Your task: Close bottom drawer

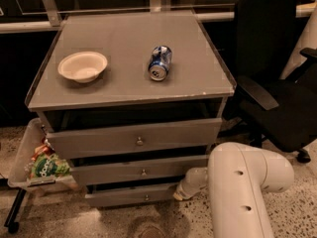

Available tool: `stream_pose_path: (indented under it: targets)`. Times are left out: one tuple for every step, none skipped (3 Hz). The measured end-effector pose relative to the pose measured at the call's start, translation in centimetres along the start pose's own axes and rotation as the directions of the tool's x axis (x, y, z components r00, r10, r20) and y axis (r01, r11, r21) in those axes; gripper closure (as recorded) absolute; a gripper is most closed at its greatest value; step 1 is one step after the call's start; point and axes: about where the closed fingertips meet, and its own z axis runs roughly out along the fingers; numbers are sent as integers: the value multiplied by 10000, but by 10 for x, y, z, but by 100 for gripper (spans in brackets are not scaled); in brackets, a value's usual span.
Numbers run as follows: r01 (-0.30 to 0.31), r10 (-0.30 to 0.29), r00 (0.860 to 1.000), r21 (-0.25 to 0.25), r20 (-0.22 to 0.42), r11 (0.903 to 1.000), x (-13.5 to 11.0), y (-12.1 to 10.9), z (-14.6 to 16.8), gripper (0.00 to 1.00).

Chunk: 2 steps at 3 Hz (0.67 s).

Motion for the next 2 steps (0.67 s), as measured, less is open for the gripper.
stream_pose_path:
  targets:
    - [1,-1,10000,1,1,10000,0,0,0,81]
    - [1,-1,10000,1,1,10000,0,0,0,58]
